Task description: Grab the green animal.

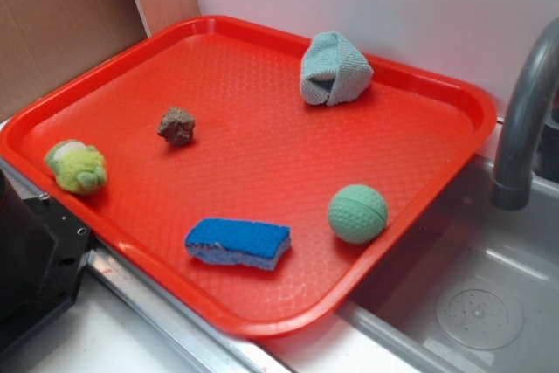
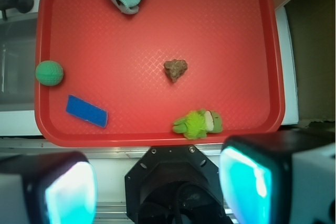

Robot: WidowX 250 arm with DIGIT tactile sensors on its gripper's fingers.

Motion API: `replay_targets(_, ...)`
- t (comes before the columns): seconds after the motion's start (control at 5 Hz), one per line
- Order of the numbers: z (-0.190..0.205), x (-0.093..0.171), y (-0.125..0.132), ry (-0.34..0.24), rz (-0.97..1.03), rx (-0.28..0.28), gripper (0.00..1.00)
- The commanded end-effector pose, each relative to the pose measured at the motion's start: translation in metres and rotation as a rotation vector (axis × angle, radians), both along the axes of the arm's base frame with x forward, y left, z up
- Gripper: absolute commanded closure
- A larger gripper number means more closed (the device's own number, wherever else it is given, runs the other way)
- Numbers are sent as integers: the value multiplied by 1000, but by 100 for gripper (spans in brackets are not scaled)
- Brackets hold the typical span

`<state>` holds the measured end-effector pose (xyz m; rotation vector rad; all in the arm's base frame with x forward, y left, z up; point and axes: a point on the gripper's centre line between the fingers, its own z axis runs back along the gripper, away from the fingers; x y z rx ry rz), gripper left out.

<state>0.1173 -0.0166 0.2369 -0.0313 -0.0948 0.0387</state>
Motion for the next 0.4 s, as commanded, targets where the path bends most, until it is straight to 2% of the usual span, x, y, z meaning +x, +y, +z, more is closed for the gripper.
replay_targets(0.0,0,0,0,0,0,0,0)
replay_targets(0.2,-44,16,38,107,120,57,0)
